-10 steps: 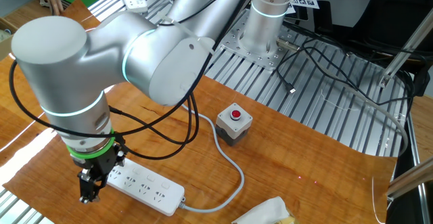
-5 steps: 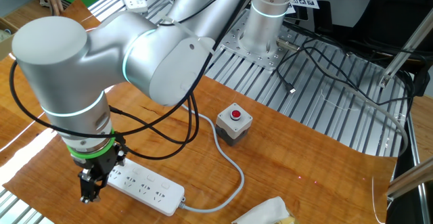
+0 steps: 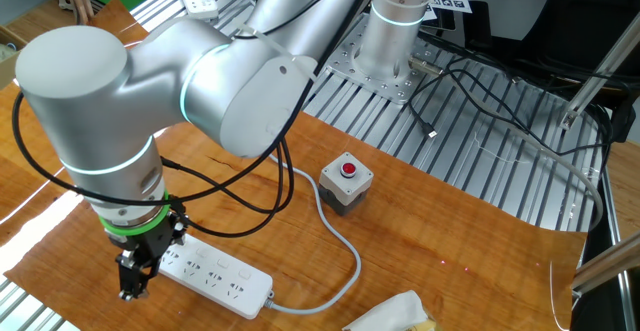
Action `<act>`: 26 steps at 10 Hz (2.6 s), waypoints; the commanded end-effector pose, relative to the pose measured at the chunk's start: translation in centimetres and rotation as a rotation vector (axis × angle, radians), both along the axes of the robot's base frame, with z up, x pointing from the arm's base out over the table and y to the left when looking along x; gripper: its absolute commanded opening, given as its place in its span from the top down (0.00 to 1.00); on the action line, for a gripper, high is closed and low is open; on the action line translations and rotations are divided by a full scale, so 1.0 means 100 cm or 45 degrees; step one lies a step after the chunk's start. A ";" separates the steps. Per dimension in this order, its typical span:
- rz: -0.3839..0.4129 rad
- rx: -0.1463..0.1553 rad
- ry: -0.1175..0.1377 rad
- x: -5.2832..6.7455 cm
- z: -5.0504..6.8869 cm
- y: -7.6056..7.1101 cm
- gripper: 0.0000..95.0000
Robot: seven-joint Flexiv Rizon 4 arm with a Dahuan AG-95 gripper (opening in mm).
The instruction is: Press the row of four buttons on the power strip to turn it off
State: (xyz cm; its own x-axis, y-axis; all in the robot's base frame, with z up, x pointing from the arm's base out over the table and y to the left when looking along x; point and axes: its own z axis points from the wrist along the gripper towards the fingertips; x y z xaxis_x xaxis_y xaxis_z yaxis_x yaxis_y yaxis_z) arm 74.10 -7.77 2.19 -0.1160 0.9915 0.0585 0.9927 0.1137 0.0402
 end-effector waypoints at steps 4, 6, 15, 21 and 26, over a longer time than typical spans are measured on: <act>0.002 0.001 0.002 0.000 0.000 0.000 0.00; -0.001 0.001 0.015 0.000 -0.001 0.001 0.00; 0.011 -0.004 -0.010 0.000 -0.015 0.006 0.00; 0.036 -0.008 0.061 0.001 -0.007 0.001 0.00; 0.043 -0.006 0.095 0.001 -0.004 -0.002 0.00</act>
